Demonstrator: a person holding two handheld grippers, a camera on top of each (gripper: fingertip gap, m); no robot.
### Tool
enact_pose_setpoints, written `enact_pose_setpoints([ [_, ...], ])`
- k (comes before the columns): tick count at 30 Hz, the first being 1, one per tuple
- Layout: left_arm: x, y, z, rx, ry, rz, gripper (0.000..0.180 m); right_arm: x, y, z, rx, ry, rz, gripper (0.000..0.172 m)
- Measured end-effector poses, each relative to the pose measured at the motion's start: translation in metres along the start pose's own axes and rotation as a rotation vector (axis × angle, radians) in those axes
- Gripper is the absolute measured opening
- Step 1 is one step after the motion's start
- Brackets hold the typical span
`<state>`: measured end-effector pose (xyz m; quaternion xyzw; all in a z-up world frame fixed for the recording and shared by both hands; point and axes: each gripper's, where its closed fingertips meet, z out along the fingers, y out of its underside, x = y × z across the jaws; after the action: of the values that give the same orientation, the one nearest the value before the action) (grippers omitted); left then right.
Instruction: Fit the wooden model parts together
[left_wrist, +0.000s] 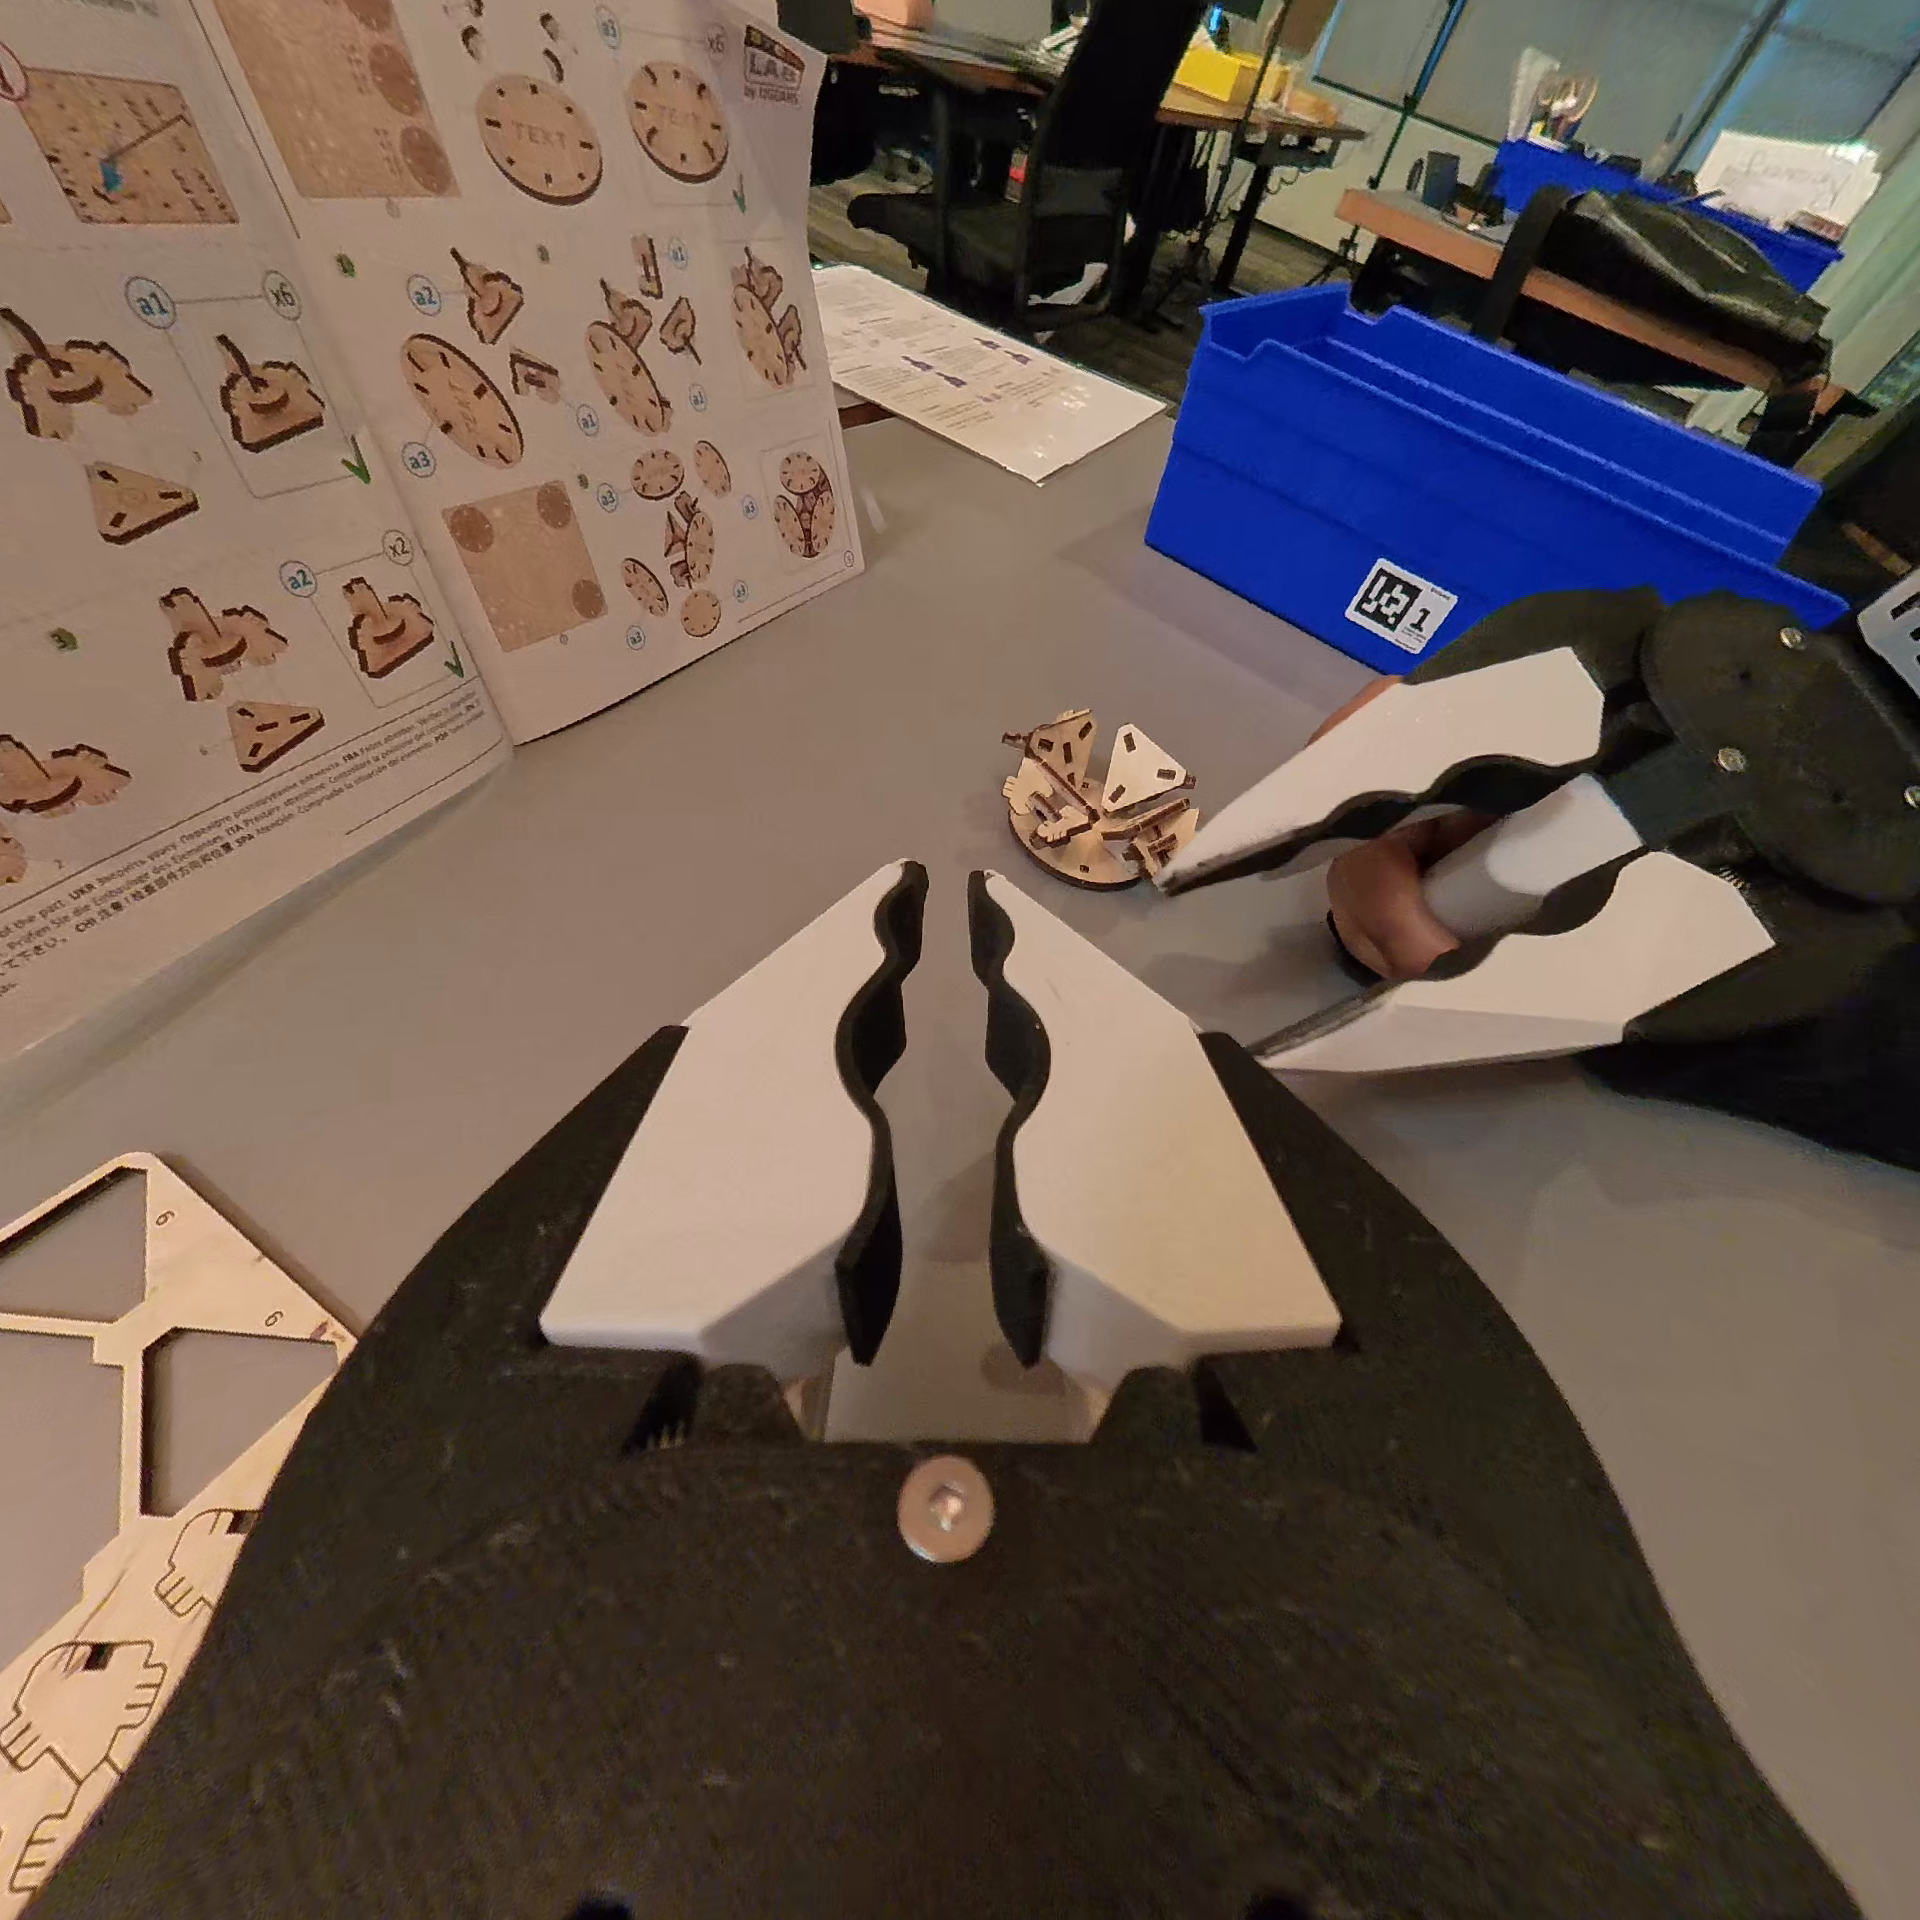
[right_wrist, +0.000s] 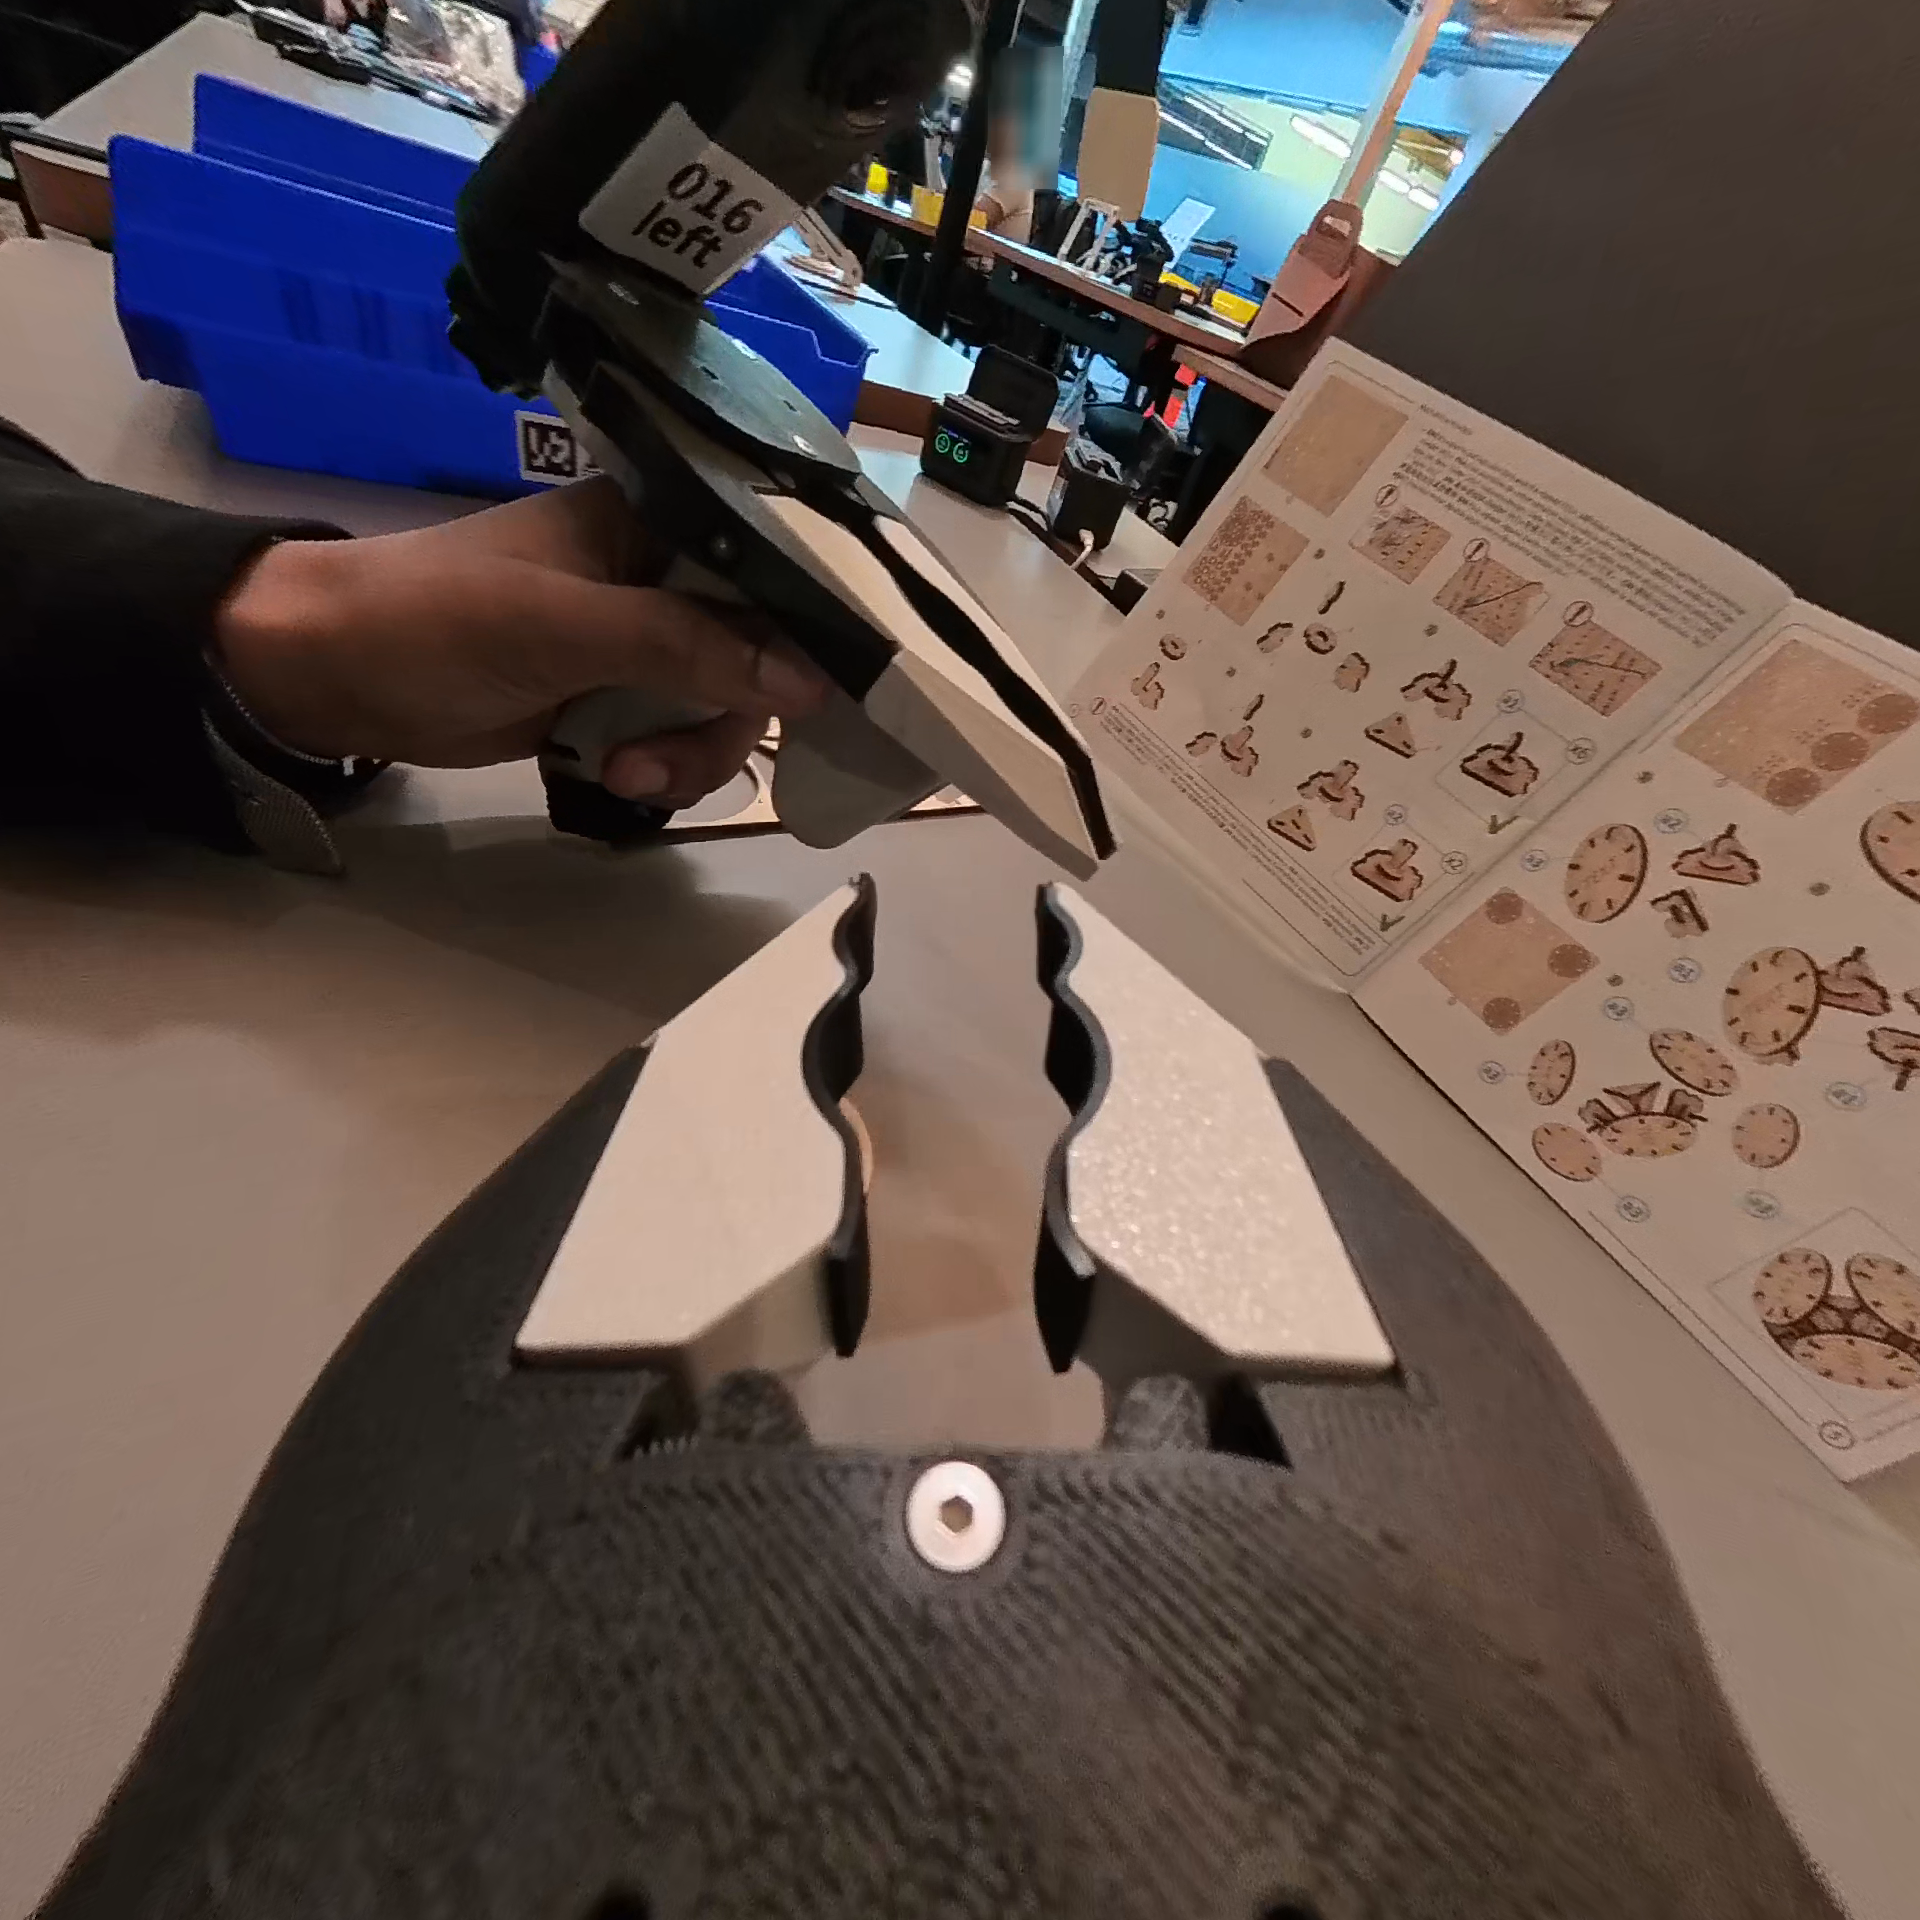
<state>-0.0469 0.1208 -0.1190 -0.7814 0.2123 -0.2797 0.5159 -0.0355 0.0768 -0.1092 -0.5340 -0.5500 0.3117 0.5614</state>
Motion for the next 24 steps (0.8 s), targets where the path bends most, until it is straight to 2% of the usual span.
enact_pose_setpoints([
  [10, -0.0056, 0.0036, 0.0008, -0.005, -0.011, -0.019, 0.007, 0.0105, -0.0003, -0.0029, 0.008, 0.025, 0.079, 0.038],
  [24, -0.0057, 0.0012, -0.0006, 0.013, 0.003, -0.044, 0.007, 0.0082, 0.0019, -0.0008, -0.012, 0.026, 0.055, 0.04],
])
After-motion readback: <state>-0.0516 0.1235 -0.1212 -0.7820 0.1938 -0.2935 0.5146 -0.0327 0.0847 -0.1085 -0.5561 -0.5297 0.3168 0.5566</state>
